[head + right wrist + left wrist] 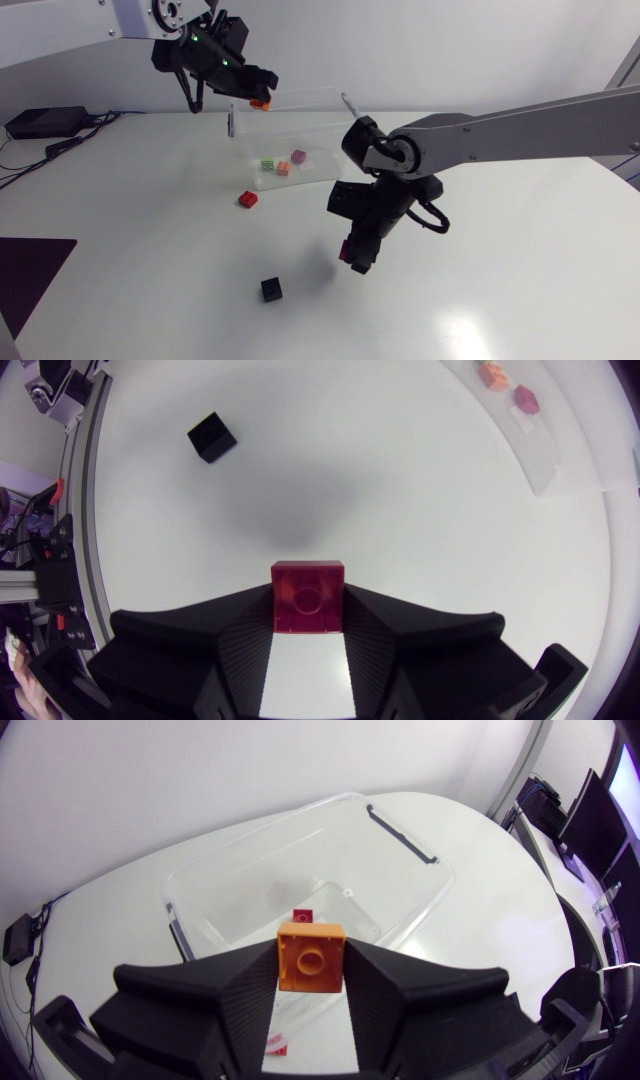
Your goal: Place the duplo bricks in the container
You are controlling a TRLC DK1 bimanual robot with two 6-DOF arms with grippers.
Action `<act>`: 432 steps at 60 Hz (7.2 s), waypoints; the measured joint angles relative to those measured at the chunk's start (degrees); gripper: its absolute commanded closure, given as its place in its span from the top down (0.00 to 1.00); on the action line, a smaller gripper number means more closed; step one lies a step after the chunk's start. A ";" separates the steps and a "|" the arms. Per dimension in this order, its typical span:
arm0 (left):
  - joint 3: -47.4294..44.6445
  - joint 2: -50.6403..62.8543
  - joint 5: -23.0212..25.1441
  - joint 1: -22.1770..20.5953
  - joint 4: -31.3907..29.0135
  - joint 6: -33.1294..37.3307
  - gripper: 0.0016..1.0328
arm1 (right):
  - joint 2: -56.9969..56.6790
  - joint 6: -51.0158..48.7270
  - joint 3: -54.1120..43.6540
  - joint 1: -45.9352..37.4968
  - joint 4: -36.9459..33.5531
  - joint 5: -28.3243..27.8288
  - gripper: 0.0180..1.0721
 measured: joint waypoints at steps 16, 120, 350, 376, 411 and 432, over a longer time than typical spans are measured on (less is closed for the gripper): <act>4.94 4.52 -2.14 -1.53 7.72 -3.32 0.79 | -5.01 1.33 2.62 -2.45 -0.52 -2.80 0.20; -49.94 -8.50 -0.02 6.23 32.68 9.86 0.95 | 13.35 27.06 36.94 -8.50 28.68 -3.02 0.18; -1.36 8.44 -9.40 -1.49 28.89 3.39 0.96 | 1.70 -9.11 26.77 -2.91 -7.93 -12.26 0.15; -23.50 -14.05 -7.76 3.19 28.28 3.58 0.96 | 6.47 7.02 41.55 -6.73 6.62 -12.22 0.15; -47.15 -35.89 -6.10 3.80 27.91 3.80 0.96 | 15.82 19.56 43.25 -8.09 27.76 -4.22 0.17; -56.22 -45.44 -6.10 4.50 27.30 3.78 0.96 | 23.12 21.51 43.98 -5.62 29.62 2.49 0.96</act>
